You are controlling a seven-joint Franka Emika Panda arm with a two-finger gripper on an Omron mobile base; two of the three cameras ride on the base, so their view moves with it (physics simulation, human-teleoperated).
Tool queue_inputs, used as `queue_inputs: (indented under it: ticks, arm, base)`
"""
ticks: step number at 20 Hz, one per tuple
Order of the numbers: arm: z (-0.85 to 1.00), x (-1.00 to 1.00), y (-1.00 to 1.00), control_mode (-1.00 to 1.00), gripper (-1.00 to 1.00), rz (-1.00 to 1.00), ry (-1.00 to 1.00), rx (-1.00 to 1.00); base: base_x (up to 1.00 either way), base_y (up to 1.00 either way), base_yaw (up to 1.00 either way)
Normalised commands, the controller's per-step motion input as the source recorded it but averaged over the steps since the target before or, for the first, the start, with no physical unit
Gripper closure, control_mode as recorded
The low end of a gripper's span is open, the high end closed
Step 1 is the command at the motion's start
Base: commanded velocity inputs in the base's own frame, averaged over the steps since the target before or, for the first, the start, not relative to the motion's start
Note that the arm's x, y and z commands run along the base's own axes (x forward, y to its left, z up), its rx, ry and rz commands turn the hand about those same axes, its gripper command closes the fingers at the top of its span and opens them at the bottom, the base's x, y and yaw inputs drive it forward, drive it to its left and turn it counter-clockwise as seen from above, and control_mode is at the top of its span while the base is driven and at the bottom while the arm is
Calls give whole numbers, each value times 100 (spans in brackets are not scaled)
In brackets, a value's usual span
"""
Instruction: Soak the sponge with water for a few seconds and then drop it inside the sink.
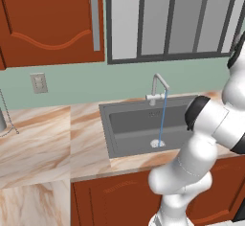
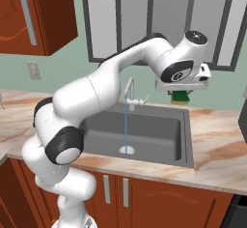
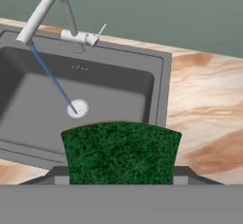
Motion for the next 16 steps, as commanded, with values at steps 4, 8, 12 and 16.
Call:
queue_inputs:
  ticks: [4, 8, 12, 16]
  arm:
    - [-1, 0, 31, -100, 100, -5, 15, 0]
    - [-1, 0, 26, -100, 100, -6, 15, 0]
    - [0, 0, 18, -100, 100, -6, 10, 0]
    - [-13, 0, 17, -100, 100, -6, 10, 0]
  base:
    - [0, 0, 0]
    - [0, 0, 0]
    - [0, 0, 0]
    - [0, 0, 0]
